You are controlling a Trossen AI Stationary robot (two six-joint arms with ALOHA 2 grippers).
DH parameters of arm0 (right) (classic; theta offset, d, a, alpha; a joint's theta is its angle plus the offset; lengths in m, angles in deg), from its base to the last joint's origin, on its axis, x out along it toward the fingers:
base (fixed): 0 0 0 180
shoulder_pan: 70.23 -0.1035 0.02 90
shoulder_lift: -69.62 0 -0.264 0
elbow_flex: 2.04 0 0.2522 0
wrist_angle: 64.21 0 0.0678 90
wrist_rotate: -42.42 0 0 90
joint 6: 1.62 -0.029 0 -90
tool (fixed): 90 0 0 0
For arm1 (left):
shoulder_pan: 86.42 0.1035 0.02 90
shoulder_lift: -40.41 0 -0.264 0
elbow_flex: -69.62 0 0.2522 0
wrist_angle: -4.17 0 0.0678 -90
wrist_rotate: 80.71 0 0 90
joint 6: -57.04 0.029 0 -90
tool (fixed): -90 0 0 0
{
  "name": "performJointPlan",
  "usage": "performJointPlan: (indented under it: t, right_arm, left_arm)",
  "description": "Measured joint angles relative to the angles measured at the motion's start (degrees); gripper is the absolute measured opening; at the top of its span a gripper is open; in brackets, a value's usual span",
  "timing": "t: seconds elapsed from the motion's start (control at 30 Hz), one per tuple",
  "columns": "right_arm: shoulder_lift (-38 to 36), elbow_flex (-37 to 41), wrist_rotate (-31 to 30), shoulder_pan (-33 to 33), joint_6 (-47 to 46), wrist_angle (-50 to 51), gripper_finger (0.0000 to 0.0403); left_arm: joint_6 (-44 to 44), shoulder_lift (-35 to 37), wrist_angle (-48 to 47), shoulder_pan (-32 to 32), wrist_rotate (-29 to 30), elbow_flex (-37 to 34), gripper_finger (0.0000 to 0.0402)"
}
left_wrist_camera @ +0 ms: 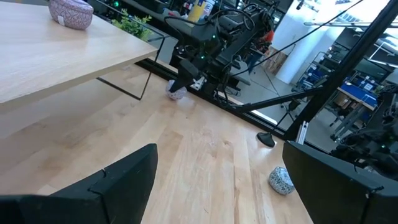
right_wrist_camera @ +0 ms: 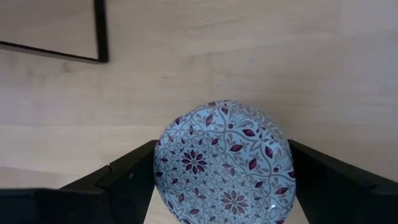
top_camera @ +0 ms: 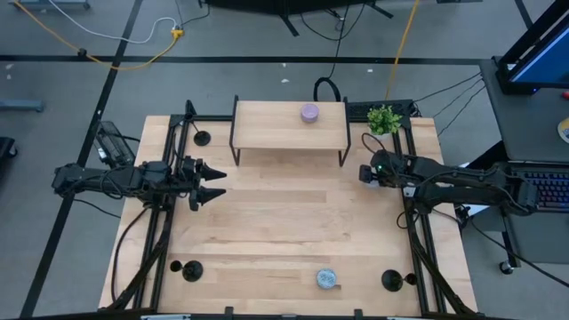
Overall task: Pick & Place candle stick holders
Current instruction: Put the white patterned scented candle on the shelf
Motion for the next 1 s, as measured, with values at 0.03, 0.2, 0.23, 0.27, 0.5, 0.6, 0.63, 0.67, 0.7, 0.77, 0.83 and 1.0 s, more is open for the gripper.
performJointPlan:
  t: [0.03, 0.2, 0.23, 0.27, 0.5, 0.6, 0.63, 0.67, 0.7, 0.77, 0.83, 1.0]
  right_arm:
    - [-0.2, 0.0, 0.3, 0.0, 0.0, -0.6, 0.0313]
    - [-2.1, -0.3, 4.1, 0.0, -0.9, -3.8, 0.0314]
    - [-2.4, -0.7, 4.8, 0.0, -0.9, -3.7, 0.0313]
    - [-2.8, -1.1, 5.7, 0.0, -0.8, -3.6, 0.0312]
    - [-3.6, -6.7, 11.5, -0.2, 0.7, -4.1, 0.0315]
    - [-3.6, -8.8, 12.2, -1.2, 0.9, -7.9, 0.0313]
    - [-3.5, -9.4, 12.4, -1.7, 0.7, -9.5, 0.0312]
    - [-3.5, -10.1, 12.5, -2.3, 0.2, -11.5, 0.0312]
    - [-3.5, -10.5, 12.6, -3.0, -0.3, -13.7, 0.0312]
    - [-3.2, -11.4, 12.0, -4.5, -1.0, -18.3, 0.0313]
    - [-2.5, -12.4, 10.6, -5.9, -1.1, -22.6, 0.0313]
    - [1.3, -15.8, 7.1, -7.6, 1.2, -33.2, 0.0312]
  left_arm:
    - [0.0, 0.0, 0.0, 0.0, 0.0, 0.0, 0.0351]
    - [-0.2, 0.0, 0.0, 0.0, 0.0, 0.0, 0.0351]
    - [-0.2, 0.0, 0.0, 0.0, 0.0, 0.0, 0.0351]
    - [-0.2, 0.0, 0.0, 0.0, 0.0, 0.0, 0.0351]
    - [-0.2, 0.0, 0.0, 0.0, 0.0, 0.0, 0.0351]
    - [-0.2, 0.0, 0.0, 0.0, 0.0, 0.0, 0.0351]
    - [-0.2, 0.0, 0.1, 0.0, 0.0, 0.0, 0.0351]
    - [-0.2, 0.0, 0.4, 0.0, 0.0, 0.0, 0.0351]
    - [-0.1, 0.0, 0.7, 0.0, 0.2, 0.0, 0.0351]
    - [-0.1, 0.0, 1.4, 0.0, 0.6, 0.0, 0.0351]
    - [0.0, 0.0, 1.7, 0.0, 1.3, 0.0, 0.0351]
    - [0.1, 0.0, 1.7, 0.0, 2.0, 0.0, 0.0351]
